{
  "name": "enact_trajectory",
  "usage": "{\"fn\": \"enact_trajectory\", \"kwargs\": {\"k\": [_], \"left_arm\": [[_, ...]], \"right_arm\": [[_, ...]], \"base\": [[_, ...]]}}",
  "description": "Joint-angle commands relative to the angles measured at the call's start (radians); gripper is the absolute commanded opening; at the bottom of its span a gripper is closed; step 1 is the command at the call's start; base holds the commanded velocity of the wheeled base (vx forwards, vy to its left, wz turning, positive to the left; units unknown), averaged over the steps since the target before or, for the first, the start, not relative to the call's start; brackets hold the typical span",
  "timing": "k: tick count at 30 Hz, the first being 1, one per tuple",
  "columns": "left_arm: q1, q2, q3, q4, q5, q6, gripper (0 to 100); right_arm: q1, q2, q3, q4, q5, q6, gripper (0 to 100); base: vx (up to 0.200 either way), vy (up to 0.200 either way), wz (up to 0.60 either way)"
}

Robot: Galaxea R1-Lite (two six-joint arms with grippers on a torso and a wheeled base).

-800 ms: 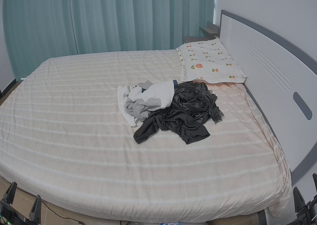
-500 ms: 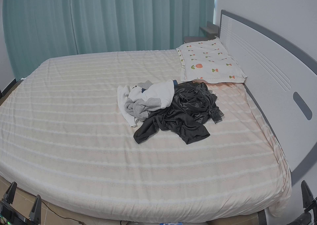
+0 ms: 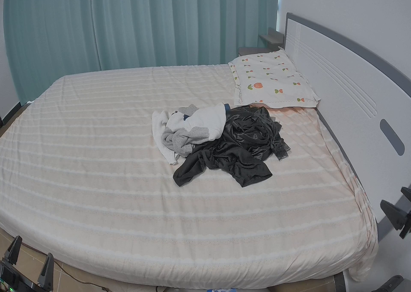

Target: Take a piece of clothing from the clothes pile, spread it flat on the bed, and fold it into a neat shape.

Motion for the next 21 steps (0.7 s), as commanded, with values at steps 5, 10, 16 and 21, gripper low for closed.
{"fn": "enact_trajectory", "kwargs": {"k": [5,10,16,21], "left_arm": [[0.0,-0.018,0.016,-0.002,-0.003,0.003,100],[0.0,-0.018,0.016,-0.002,-0.003,0.003,100],[0.0,-0.018,0.016,-0.002,-0.005,0.005,100],[0.0,-0.018,0.016,-0.002,-0.005,0.005,100]], "right_arm": [[0.163,0.982,-0.221,-0.457,-0.033,0.143,100],[0.231,1.249,-0.352,-0.611,-0.172,0.245,100],[0.267,1.462,-0.53,-0.631,-0.261,0.319,100],[0.298,1.605,-0.645,-0.632,-0.317,0.371,100]], "base": [[0.0,0.0,0.0],[0.0,0.0,0.0],[0.0,0.0,0.0],[0.0,0.0,0.0]]}}
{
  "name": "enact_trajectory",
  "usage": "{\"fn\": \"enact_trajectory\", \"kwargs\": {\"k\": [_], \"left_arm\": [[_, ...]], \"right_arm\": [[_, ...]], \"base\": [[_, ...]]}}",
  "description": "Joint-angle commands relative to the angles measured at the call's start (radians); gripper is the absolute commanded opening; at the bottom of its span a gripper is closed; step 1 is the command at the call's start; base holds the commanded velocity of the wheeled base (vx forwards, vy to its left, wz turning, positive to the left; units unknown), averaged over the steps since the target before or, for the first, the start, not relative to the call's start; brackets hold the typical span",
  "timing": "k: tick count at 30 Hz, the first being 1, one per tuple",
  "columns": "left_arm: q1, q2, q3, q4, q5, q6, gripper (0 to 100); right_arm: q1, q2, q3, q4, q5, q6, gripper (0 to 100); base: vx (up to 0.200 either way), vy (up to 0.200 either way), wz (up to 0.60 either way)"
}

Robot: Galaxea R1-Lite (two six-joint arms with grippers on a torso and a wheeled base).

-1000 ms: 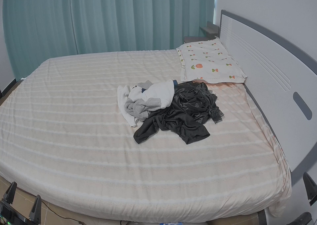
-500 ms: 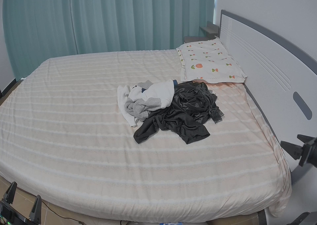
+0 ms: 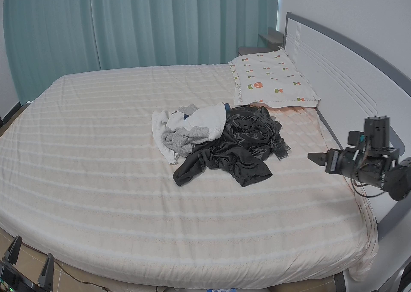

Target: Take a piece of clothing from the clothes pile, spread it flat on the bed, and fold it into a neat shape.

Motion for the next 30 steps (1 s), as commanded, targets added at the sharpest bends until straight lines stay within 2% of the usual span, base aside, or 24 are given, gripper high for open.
{"fn": "enact_trajectory", "kwargs": {"k": [1,7,17,30], "left_arm": [[0.0,-0.018,0.016,-0.001,-0.001,0.002,100],[0.0,-0.018,0.016,-0.001,-0.001,0.002,100],[0.0,-0.018,0.016,-0.001,-0.001,0.002,100],[0.0,-0.018,0.016,0.001,-0.001,-0.001,100]], "right_arm": [[0.125,0.586,-0.333,-0.151,-0.16,0.153,100],[0.151,0.735,-0.473,-0.141,-0.194,0.219,100],[0.16,0.884,-0.625,-0.122,-0.192,0.231,100],[0.172,0.997,-0.924,0.09,-0.191,0.34,100]], "base": [[0.0,0.0,0.0],[0.0,0.0,0.0],[0.0,0.0,0.0],[0.0,0.0,0.0]]}}
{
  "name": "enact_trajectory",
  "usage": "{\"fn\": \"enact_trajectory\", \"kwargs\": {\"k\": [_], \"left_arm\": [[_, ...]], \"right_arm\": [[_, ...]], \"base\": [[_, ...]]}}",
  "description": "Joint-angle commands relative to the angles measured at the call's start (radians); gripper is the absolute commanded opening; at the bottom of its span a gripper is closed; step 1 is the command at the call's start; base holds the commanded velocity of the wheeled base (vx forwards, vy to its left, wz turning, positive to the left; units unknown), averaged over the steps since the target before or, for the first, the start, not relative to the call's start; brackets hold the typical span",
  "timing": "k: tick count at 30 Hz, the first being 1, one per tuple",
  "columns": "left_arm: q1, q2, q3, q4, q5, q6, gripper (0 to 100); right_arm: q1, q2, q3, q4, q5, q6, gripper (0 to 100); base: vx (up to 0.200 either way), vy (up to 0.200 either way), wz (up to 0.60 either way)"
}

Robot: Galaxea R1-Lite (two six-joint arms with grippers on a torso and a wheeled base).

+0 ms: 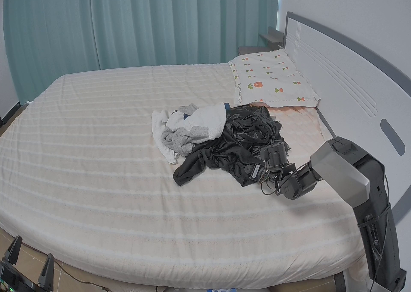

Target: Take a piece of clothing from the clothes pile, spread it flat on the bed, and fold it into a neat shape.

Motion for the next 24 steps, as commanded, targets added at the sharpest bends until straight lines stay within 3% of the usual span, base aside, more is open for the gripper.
{"fn": "enact_trajectory", "kwargs": {"k": [1,6,7,13,17,21,24], "left_arm": [[0.001,-0.018,0.016,0.0,0.0,-0.001,100],[0.001,-0.018,0.016,0.0,0.0,-0.004,100],[0.001,-0.018,0.016,0.0,0.0,-0.005,100],[0.001,-0.018,0.018,0.002,0.002,-0.007,100],[0.001,-0.018,0.016,0.0,0.002,-0.007,100],[0.001,-0.018,0.016,-0.001,0.002,-0.005,100],[0.001,-0.018,0.007,-0.004,0.0,0.002,100]], "right_arm": [[0.012,0.068,-0.113,0.088,0.001,0.037,100],[0.022,0.099,-0.192,0.154,0.007,0.083,100],[0.022,0.1,-0.2,0.151,0.011,0.087,0],[0.023,0.06,-0.2,0.138,0.007,0.199,0],[0.023,-0.029,-0.068,0.132,0.024,0.209,0],[0.023,-0.113,0.073,0.079,0.089,0.207,0],[0.022,-0.237,0.312,-0.067,0.201,0.184,0]], "base": [[0.0,0.0,0.0],[0.0,0.0,0.0],[0.0,0.0,0.0],[0.0,0.0,0.0],[0.0,0.0,0.0],[0.0,0.0,0.0],[0.0,0.0,0.0]]}}
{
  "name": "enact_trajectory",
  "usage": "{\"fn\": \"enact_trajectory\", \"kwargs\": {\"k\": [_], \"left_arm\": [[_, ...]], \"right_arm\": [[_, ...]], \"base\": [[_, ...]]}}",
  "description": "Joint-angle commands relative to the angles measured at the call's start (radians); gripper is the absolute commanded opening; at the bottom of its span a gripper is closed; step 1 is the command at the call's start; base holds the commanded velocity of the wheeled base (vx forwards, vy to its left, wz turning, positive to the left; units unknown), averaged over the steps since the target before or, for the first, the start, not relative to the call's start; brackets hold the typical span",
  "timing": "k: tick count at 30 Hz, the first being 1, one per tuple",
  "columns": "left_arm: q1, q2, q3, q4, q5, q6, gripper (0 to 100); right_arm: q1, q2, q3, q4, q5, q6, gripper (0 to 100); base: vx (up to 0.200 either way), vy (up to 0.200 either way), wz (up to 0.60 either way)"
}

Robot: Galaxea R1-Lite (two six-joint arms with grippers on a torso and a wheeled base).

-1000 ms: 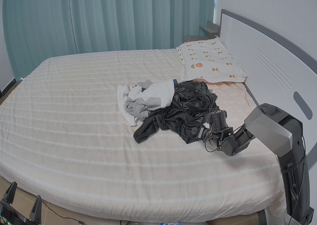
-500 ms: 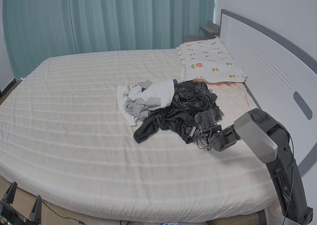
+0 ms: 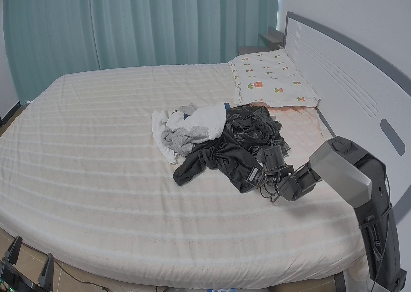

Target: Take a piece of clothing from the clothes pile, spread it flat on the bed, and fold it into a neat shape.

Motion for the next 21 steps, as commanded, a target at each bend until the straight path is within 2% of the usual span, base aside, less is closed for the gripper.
{"fn": "enact_trajectory", "kwargs": {"k": [1,2,4,6,8,10,12,15,18,19,21], "left_arm": [[0.0,-0.018,0.001,-0.008,-0.003,0.004,100],[-0.005,0.022,-0.133,-0.035,-0.003,-0.05,100],[-0.011,0.139,-0.271,-0.02,-0.012,-0.126,100],[-0.014,0.203,-0.283,-0.009,-0.017,-0.122,100],[-0.02,0.366,-0.277,-0.012,-0.049,-0.025,100],[-0.022,0.498,-0.283,-0.026,-0.066,-0.004,100],[-0.039,0.627,-0.285,-0.112,-0.067,-0.004,100],[-0.125,0.872,-0.272,-0.273,-0.064,-0.04,100],[-0.238,1.088,-0.275,-0.397,-0.049,-0.154,100],[-0.243,1.099,-0.277,-0.402,-0.047,-0.158,100],[-0.316,1.326,-0.301,-0.505,-0.018,-0.241,100]], "right_arm": [[-0.001,-0.226,0.308,-0.157,0.128,-0.024,0],[-0.001,-0.272,0.403,-0.234,0.157,-0.041,0],[0.001,-0.31,0.492,-0.311,0.174,-0.047,0],[0.002,-0.327,0.531,-0.349,0.181,-0.051,0],[0.004,-0.376,0.628,-0.433,0.2,-0.051,0],[-0.001,-0.407,0.689,-0.47,0.218,-0.047,0],[-0.004,-0.442,0.755,-0.501,0.232,-0.045,0],[-0.003,-0.485,0.838,-0.552,0.234,-0.045,0],[0.001,-0.508,0.889,-0.591,0.234,-0.044,0],[0.002,-0.508,0.89,-0.593,0.234,-0.044,0],[0.007,-0.499,0.901,-0.607,0.229,-0.039,0]], "base": [[0.0,0.0,0.0],[0.0,0.0,0.0],[0.0,0.0,0.0],[0.0,0.0,0.0],[0.0,0.0,0.0],[0.0,0.0,0.0],[0.0,0.0,0.0],[0.0,0.0,0.0],[0.0,0.0,0.0],[0.0,0.0,0.0],[0.0,0.0,0.0]]}}
